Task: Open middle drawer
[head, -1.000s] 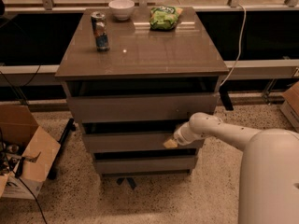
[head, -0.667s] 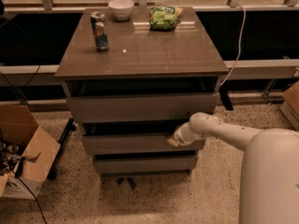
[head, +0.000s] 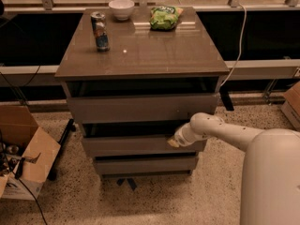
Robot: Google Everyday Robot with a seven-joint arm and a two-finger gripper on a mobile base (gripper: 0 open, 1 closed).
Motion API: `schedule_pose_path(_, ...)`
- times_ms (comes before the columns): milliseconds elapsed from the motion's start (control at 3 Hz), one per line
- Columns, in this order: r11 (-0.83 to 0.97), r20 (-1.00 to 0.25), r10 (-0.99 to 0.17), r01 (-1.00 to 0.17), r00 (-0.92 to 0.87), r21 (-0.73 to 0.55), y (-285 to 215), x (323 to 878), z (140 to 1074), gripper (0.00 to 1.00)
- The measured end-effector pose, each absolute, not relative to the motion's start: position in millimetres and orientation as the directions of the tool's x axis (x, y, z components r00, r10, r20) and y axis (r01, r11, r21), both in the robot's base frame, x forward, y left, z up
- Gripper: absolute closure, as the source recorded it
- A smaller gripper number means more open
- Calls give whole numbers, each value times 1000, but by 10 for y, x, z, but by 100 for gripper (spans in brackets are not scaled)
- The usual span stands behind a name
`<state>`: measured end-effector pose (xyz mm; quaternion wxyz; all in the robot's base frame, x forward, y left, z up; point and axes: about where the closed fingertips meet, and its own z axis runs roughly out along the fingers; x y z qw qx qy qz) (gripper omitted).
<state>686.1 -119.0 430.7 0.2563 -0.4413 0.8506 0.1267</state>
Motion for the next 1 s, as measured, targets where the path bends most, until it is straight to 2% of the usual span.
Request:
schedule_pose_path(667,578,-548,-686,-816,-479,-11,-1191,6861,4308,100)
schedule_pose_path(1000,578,-548,-686,-816,-479,-11,-1190,6861,4308,95)
